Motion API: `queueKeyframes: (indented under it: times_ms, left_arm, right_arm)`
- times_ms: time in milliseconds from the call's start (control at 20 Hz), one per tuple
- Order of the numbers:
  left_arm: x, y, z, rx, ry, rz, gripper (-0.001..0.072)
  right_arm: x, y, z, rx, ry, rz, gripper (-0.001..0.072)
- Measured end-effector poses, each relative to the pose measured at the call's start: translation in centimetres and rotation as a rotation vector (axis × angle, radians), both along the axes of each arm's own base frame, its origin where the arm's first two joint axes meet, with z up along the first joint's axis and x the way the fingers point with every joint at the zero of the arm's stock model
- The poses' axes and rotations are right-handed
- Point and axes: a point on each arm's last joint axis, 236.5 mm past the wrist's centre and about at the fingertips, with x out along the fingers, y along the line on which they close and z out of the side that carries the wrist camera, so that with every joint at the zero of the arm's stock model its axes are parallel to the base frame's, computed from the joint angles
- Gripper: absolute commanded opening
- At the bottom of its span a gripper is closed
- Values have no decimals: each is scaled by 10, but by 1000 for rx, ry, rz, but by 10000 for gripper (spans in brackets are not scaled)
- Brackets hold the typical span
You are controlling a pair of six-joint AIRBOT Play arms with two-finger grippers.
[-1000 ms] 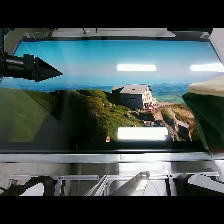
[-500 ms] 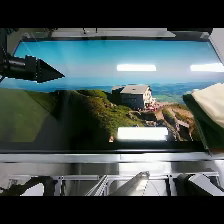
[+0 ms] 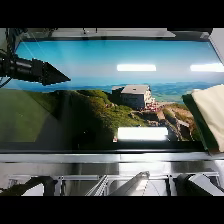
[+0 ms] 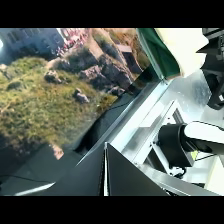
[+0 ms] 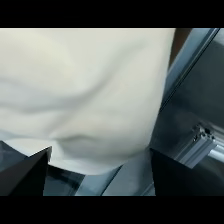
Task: Fold the shirts.
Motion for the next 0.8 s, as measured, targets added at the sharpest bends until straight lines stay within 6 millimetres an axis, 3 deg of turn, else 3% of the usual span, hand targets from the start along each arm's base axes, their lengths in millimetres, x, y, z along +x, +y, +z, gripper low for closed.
queueKeyframes:
  times_ms: [150, 200, 250, 300, 350, 600, 700, 800]
  left_arm:
    - [-1, 0, 0, 0, 0, -3, 18]
    - [-1, -1, 0, 0, 0, -3, 18]
    - [-1, -1, 0, -1, 0, -3, 17]
    - [-1, -1, 1, -1, -3, -4, 17]
    - [0, -1, 5, -6, -12, -5, 13]
    - [-1, -1, 40, 3, -107, -5, 5]
    - [-9, -1, 52, 8, -139, 2, 5]
    - [-24, -1, 55, 17, -140, 21, 7]
  right_arm:
    - [-8, 20, 5, 96, 42, -19, 686]
    - [-7, 27, 9, 129, 40, -26, 501]
    - [-2, 35, 15, 167, 15, -26, 228]
    - [9, 43, 23, 204, -31, -30, 69]
    - [25, 51, 34, 244, -100, -31, 25]
    - [121, 91, 112, 311, -575, 98, 24]
    - [145, 117, 139, 251, -710, 229, 24]
    - [155, 159, 159, 194, -806, 394, 24]
